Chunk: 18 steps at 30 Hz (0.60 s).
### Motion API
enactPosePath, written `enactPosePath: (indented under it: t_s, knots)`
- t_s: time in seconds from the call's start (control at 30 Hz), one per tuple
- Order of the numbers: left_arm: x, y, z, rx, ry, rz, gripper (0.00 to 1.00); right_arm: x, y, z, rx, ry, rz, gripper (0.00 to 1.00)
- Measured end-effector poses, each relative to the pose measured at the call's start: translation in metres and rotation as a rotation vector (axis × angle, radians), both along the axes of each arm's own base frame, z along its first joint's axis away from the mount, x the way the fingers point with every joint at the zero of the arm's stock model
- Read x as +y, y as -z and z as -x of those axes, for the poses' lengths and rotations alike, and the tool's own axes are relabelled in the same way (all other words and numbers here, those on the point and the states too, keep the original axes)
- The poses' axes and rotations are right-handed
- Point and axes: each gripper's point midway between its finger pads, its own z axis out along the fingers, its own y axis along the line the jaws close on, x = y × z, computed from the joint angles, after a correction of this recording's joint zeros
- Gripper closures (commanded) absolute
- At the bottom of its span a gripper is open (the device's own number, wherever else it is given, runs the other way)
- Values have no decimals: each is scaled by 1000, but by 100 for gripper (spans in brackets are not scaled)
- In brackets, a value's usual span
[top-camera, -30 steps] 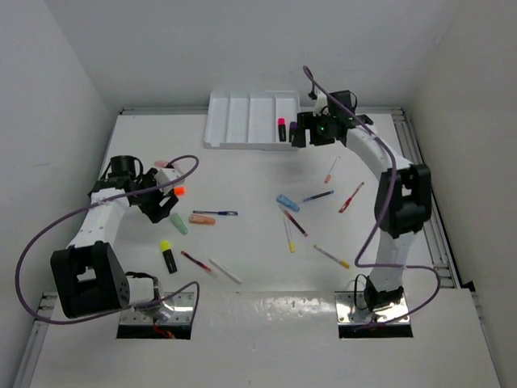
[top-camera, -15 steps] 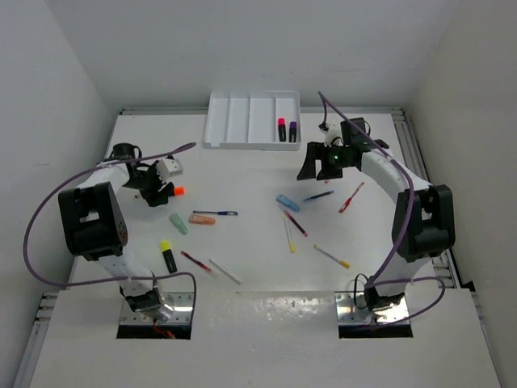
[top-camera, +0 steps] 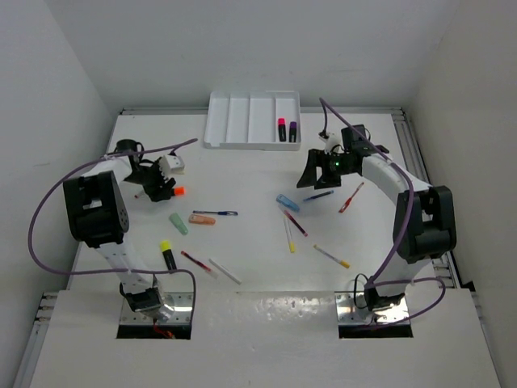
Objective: Sort the stationery into containers
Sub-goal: Grab a piece of stationery with the left arm
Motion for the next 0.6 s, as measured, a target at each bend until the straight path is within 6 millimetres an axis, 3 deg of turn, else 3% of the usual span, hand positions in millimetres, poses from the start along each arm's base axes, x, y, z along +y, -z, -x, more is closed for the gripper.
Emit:
enactPosePath:
  t_s: [0.3, 0.6]
  knots:
    - [-28, 5, -16, 6, 71, -24, 40, -2, -3, 11, 0, 4, -1, 25]
    - [-21, 16, -19, 30, 43, -85, 49, 0, -25, 18, -29, 5, -8, 25]
